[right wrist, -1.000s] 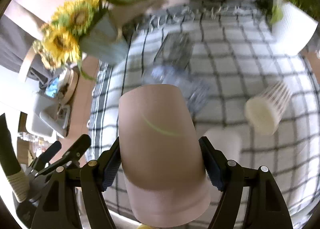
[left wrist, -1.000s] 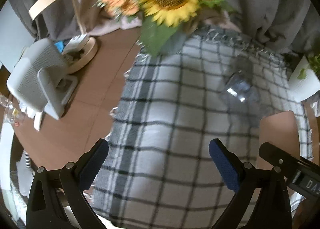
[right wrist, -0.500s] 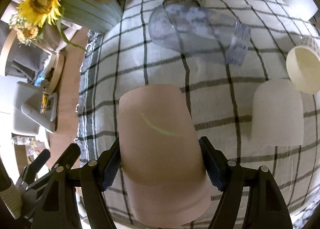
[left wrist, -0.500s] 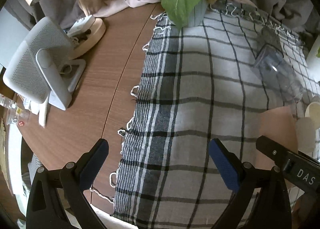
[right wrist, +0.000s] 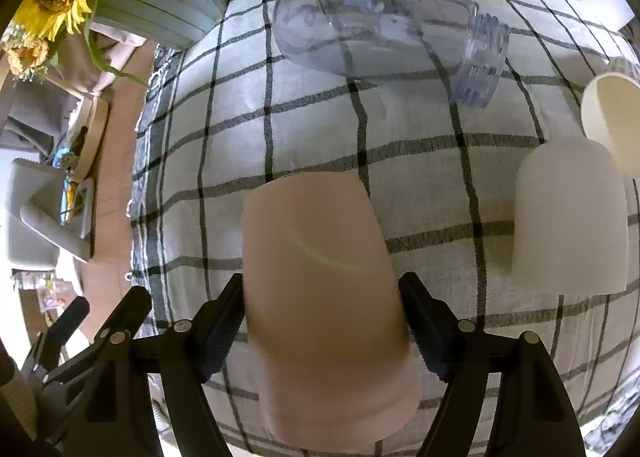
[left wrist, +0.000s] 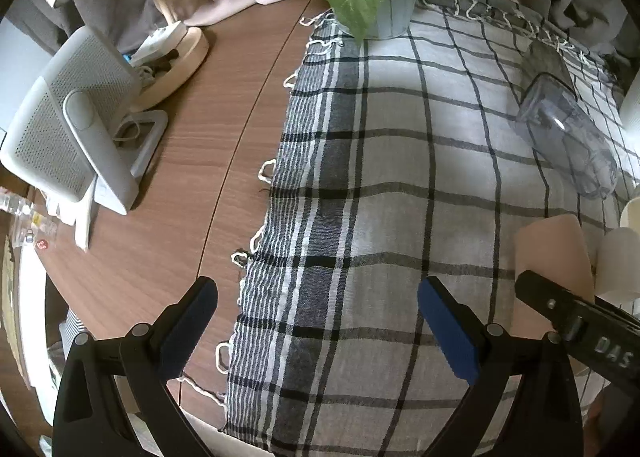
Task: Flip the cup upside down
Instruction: 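Lift the tan cup with the right gripper and turn it rim down, then grasp the tan cup with the left gripper while the right gripper opens and releases it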
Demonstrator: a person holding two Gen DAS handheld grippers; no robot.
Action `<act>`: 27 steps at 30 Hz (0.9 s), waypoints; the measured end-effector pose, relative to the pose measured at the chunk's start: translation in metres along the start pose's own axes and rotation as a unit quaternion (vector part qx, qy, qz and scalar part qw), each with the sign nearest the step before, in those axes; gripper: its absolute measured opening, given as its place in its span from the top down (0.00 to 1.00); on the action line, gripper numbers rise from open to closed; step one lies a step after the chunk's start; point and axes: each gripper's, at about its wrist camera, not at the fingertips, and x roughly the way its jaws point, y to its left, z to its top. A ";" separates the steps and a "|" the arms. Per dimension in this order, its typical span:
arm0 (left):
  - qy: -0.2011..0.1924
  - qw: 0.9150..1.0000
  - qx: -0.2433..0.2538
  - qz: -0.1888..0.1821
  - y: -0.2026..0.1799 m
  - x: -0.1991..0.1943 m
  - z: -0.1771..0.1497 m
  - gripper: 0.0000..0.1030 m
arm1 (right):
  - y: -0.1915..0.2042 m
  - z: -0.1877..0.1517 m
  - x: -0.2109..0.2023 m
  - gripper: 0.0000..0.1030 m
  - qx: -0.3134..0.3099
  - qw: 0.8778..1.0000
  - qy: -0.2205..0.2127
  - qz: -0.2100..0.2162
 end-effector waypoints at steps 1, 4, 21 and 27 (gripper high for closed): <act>0.000 1.000 -0.002 -0.002 0.000 -0.002 -0.001 0.01 | -0.001 0.000 -0.002 0.22 0.001 1.000 -0.001 0.003; -0.005 1.000 -0.004 -0.012 -0.002 -0.014 -0.003 0.01 | -0.002 -0.003 -0.022 0.22 -0.001 1.000 -0.016 0.012; 0.039 0.988 0.044 -0.140 -0.111 -0.026 0.038 0.03 | -0.071 -0.001 -0.153 0.20 0.044 0.982 -0.168 -0.070; 0.069 0.988 0.054 -0.127 -0.136 -0.002 0.045 0.06 | -0.098 -0.004 -0.142 0.20 0.077 0.983 -0.147 -0.079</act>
